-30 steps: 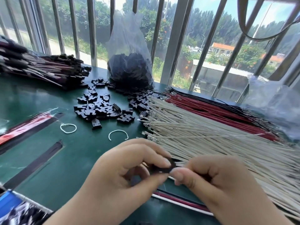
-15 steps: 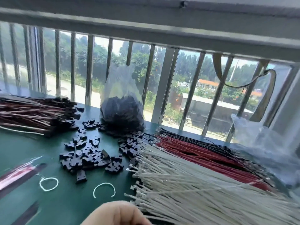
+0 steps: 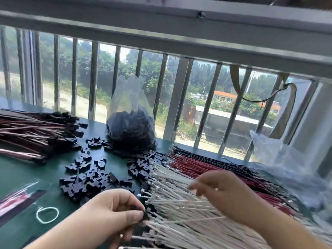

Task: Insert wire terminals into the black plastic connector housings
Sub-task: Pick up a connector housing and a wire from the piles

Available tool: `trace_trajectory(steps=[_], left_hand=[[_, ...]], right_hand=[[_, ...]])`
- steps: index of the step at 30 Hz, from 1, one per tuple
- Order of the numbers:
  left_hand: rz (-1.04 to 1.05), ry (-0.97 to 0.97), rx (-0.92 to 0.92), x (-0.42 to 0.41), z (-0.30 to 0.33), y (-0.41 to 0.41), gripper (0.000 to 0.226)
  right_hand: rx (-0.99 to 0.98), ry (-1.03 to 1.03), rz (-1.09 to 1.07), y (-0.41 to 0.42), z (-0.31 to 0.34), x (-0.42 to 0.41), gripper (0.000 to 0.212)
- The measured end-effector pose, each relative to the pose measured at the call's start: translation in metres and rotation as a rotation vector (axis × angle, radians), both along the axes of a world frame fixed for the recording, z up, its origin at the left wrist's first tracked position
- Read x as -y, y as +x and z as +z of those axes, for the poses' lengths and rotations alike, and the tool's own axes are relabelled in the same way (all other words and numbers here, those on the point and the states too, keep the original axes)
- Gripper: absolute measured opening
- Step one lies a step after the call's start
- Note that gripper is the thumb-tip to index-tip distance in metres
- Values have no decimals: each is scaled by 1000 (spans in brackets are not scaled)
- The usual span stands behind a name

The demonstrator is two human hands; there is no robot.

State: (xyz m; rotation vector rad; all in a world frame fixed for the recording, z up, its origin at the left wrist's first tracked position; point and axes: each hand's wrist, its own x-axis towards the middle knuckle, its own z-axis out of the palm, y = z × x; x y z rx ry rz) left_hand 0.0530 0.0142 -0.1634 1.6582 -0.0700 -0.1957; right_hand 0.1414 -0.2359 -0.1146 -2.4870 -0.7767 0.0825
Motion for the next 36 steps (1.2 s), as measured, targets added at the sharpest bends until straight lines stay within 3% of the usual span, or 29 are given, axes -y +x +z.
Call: trace_trajectory(steps=[3,6,9,12,15,17,19,21,22,27,32,36], left_hand=[[65,86,28,-7,-2,4,4],[106,106,15,-6,-5,7,2],[97,96,5,-6,-9,5,4],[100,51,9,-8,-9,4,6],[100,12,5,-10,-10,3,5],[77,0,9,-11,-10,2,5],[65,-34,13,-13,-10,1,5],[57,-56,4,-15,-11,1,8],[55,-61,-9,-16,-11,1,11],[66,-64,-24,-16,-15,0,14],[70,-201,-30,-16,-14,-4,10],[25,-286,-37,-16,-9,-8,10]], right_hand=[[184,-149,-147,59,1,-10,25],[143,-255,-220,94,-23,-14,28],[256,-234,-236,102,-23,-17,12],[378,-307,-216,102,-24,-14,23],[395,-347,-156,100,-21,-10,20],[427,-222,-152,95,-16,-8,17],[496,114,-174,80,-7,-11,12],[453,430,-156,54,5,-16,27],[401,495,-120,36,11,-19,33],[231,182,128,-42,-1,-37,8],[137,103,150,-54,-27,-43,36],[124,204,154,-58,-33,-44,36]])
